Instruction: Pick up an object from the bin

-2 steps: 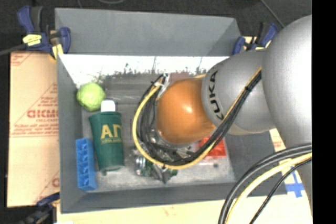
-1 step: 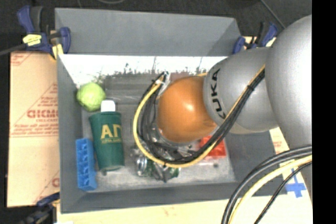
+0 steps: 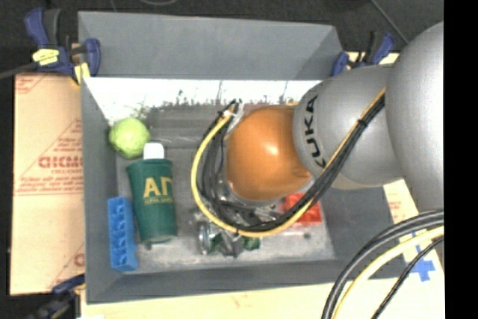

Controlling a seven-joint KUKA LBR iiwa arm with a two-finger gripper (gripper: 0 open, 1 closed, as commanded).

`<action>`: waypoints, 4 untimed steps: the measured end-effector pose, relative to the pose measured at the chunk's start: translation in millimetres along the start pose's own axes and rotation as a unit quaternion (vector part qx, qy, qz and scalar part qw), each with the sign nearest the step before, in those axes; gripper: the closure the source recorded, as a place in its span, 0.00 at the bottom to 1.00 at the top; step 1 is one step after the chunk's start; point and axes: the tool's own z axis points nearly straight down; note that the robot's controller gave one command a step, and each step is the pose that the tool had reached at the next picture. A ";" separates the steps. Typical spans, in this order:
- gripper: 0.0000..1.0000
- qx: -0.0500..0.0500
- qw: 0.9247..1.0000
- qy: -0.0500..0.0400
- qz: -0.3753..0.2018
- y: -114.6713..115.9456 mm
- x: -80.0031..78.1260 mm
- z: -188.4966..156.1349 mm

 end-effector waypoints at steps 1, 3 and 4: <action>1.00 0.000 1.000 0.001 -0.001 -0.3 0.7 -18.0; 1.00 0.001 1.000 -0.001 0.001 -0.6 0.4 -48.0; 1.00 0.001 1.000 -0.001 0.001 -1.0 0.3 -59.8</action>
Offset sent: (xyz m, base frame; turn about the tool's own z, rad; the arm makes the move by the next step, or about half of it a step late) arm -0.0001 0.0000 0.0671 0.0000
